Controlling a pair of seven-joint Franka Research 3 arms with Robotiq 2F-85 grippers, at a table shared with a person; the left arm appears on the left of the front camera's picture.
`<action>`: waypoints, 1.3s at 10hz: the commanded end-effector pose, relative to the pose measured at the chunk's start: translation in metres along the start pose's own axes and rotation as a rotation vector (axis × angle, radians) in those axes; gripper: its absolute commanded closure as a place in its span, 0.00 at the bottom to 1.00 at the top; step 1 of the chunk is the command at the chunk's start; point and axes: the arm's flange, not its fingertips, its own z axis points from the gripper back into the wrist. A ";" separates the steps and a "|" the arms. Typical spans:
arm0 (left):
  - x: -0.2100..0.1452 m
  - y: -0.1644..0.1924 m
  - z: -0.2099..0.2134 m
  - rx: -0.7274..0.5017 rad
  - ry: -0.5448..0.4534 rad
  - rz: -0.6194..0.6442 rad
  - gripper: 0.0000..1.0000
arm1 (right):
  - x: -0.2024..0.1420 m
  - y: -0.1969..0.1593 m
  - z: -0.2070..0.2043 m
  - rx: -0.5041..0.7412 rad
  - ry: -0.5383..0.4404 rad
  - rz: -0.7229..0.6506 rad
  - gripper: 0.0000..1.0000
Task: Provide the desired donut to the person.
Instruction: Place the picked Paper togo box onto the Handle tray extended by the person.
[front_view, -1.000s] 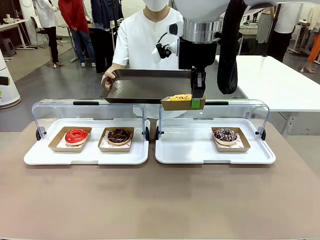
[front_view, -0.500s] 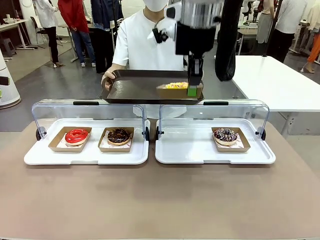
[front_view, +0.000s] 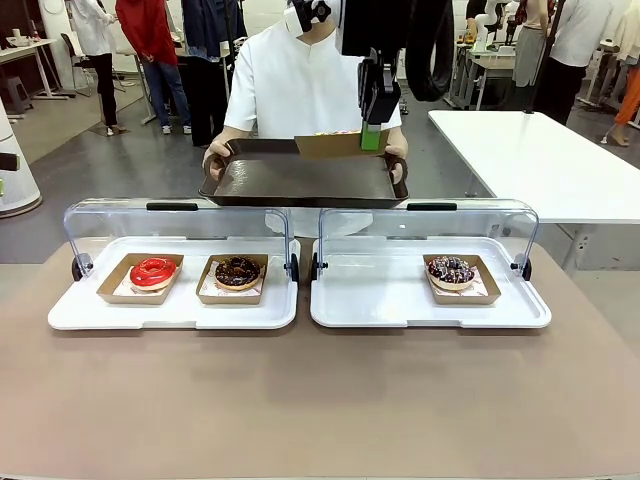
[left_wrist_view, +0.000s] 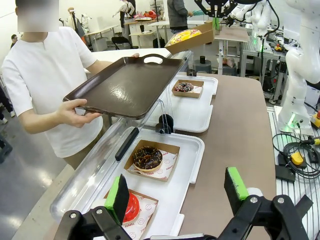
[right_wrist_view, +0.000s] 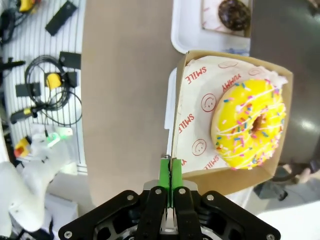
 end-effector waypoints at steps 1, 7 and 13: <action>0.000 0.001 0.001 0.007 -0.010 -0.004 0.00 | 0.000 -0.024 0.008 0.033 -0.007 0.033 0.98; 0.000 0.001 0.001 0.007 -0.010 -0.004 0.00 | -0.037 -0.072 -0.031 -0.052 0.011 -0.018 0.98; 0.000 0.001 0.001 0.007 -0.010 -0.004 0.00 | -0.054 -0.094 -0.050 -0.093 -0.016 -0.062 0.98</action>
